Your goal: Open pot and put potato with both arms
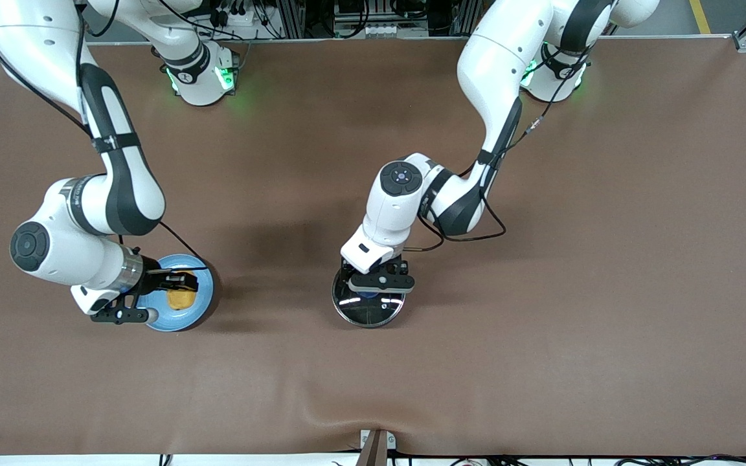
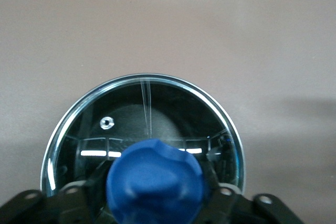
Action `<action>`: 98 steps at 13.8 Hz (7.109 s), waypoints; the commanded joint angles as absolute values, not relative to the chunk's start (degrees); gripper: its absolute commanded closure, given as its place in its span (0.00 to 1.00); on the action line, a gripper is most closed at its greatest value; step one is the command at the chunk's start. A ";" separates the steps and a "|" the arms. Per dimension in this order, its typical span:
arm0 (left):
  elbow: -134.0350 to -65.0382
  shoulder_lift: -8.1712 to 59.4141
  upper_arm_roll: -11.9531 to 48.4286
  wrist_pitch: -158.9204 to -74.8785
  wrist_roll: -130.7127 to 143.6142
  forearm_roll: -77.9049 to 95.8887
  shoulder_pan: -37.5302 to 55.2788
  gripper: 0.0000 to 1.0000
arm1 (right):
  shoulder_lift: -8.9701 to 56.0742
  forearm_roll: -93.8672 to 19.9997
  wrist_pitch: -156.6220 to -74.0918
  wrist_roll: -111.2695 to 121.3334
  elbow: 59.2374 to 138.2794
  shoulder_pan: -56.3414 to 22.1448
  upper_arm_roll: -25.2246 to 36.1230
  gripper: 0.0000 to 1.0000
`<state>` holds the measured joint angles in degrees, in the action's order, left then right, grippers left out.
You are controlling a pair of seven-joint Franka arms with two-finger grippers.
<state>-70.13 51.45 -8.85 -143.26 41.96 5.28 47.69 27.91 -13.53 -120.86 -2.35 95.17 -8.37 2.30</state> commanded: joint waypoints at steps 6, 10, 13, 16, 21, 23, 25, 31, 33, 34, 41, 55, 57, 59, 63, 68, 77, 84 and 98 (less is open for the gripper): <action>-69.96 44.93 -9.14 -134.15 43.60 6.07 45.80 0.96 | 24.79 -14.94 -119.35 -13.88 94.83 -15.72 2.29 0.88; -78.80 35.71 -8.88 -131.84 42.20 6.50 43.34 0.95 | 23.99 -17.49 -119.79 -19.06 94.48 -19.68 2.02 0.88; -92.33 25.79 -7.57 -132.19 30.28 9.91 37.12 0.95 | 23.99 -17.49 -119.71 -25.11 92.56 -23.28 2.02 0.88; -102.63 19.00 -6.33 -132.45 16.74 15.38 28.94 0.95 | 24.17 -17.32 -119.88 -30.75 89.13 -27.41 2.20 0.88; -112.92 19.07 -6.42 -141.20 4.24 15.38 20.58 0.95 | 24.43 -16.70 -119.88 -32.43 86.58 -31.11 2.20 0.88; -117.14 21.35 -6.33 -148.59 -1.91 15.38 18.20 0.95 | 26.62 -17.14 -121.62 -33.65 85.35 -32.60 2.20 0.89; -118.91 22.67 -6.15 -151.69 -5.00 15.38 16.88 0.95 | 29.60 -17.23 -126.80 -36.64 83.94 -34.27 2.20 0.94; -119.62 25.05 -6.24 -152.84 -6.41 15.38 16.87 0.64 | 43.49 -11.27 -133.49 -35.68 71.55 -38.05 2.37 1.00; -119.53 25.75 -6.24 -153.02 -7.20 15.38 16.87 0.00 | 46.13 -8.19 -137.62 -35.42 71.46 -38.58 2.37 1.00; -119.53 25.75 -6.24 -153.10 -7.21 15.38 16.87 0.00 | 47.27 -7.30 -138.94 -35.07 71.37 -38.76 2.37 1.00; -119.09 21.28 -6.33 -152.75 -7.47 15.38 15.03 0.00 | 56.24 -6.77 -140.71 -32.34 65.58 -38.76 2.37 1.00; -90.39 9.49 -7.99 -103.85 -6.50 9.93 8.44 0.00 | 58.80 -7.03 -143.44 -32.87 65.30 -39.11 2.28 0.26; -84.23 9.58 -8.79 -97.41 -4.59 9.93 8.44 0.00 | 58.10 -6.77 -143.09 -32.70 65.30 -39.02 2.37 0.00; -80.26 9.75 -8.88 -94.32 -0.02 9.67 8.61 0.00 | 56.35 -6.16 -142.65 -32.35 65.39 -39.20 2.64 0.00; -78.57 9.58 -8.18 -93.08 0.53 4.76 9.31 0.00 | 50.29 -3.60 -135.99 -32.43 65.74 -38.15 2.81 0.00; -78.66 9.41 -8.17 -93.08 0.70 4.40 8.97 0.00 | 40.10 -3.60 -119.92 -28.41 66.00 -37.18 7.90 0.00; -81.37 4.50 3.69 -93.87 -0.26 1.23 -0.79 0.00 | 23.75 -3.52 -94.41 -18.39 67.67 -24.53 9.58 0.00; -88.33 -0.88 3.78 -94.04 0.44 1.85 -3.08 0.00 | 12.84 -1.41 -86.59 -7.91 71.37 -14.25 9.93 0.00; -83.50 2.90 3.87 -93.87 3.25 1.93 -2.29 0.00 | 10.37 2.02 -85.34 -4.92 71.10 -13.45 9.40 0.00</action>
